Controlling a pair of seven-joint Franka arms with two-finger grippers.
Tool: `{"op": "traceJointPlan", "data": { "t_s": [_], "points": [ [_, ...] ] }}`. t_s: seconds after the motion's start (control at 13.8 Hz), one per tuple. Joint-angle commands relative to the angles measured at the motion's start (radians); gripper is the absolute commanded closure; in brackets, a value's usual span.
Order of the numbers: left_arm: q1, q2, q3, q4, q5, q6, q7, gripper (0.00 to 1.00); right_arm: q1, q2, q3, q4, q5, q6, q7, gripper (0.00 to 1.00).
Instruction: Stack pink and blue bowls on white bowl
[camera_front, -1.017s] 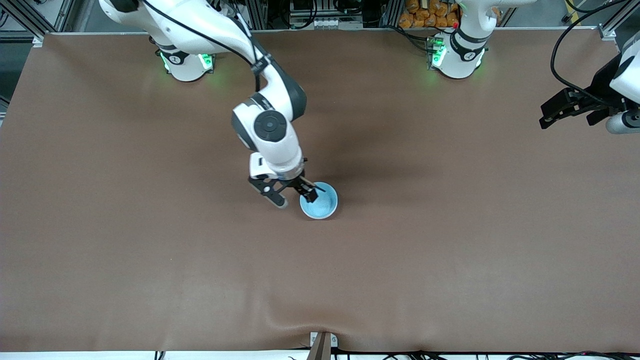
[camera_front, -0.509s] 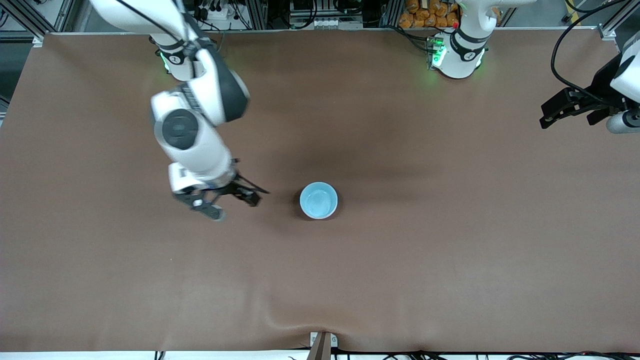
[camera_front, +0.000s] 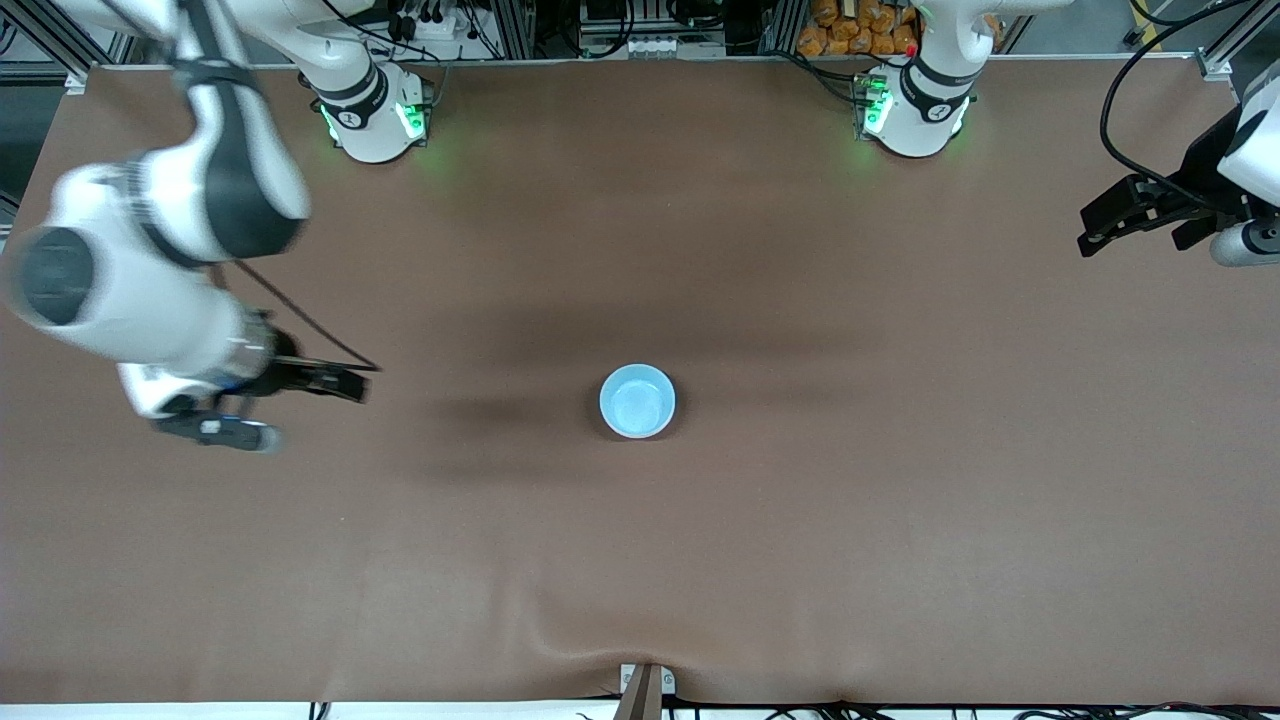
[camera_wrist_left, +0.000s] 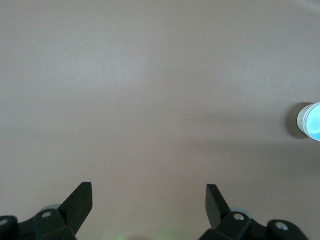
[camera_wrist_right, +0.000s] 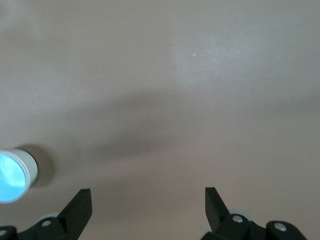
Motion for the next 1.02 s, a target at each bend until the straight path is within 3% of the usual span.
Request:
{"op": "traceJointPlan", "data": {
  "t_s": [0.0,0.36,0.73,0.94],
  "points": [
    [-0.006,-0.030,0.006,-0.020,-0.001,-0.015,0.007,0.00,-0.089,-0.097,0.019,-0.038,0.029,-0.073,-0.162,0.00],
    [-0.005,-0.037,0.006,-0.023,0.001,-0.019,0.013,0.00,-0.163,-0.240,0.016,-0.080,0.017,-0.164,-0.300,0.00],
    [-0.002,-0.049,0.006,-0.032,0.001,-0.019,0.008,0.00,-0.175,-0.248,0.021,0.041,-0.067,-0.317,-0.350,0.00],
    [-0.003,-0.047,0.007,-0.029,-0.001,-0.019,-0.002,0.00,-0.175,-0.248,0.018,0.074,-0.074,-0.373,-0.348,0.00]
  ]
}}
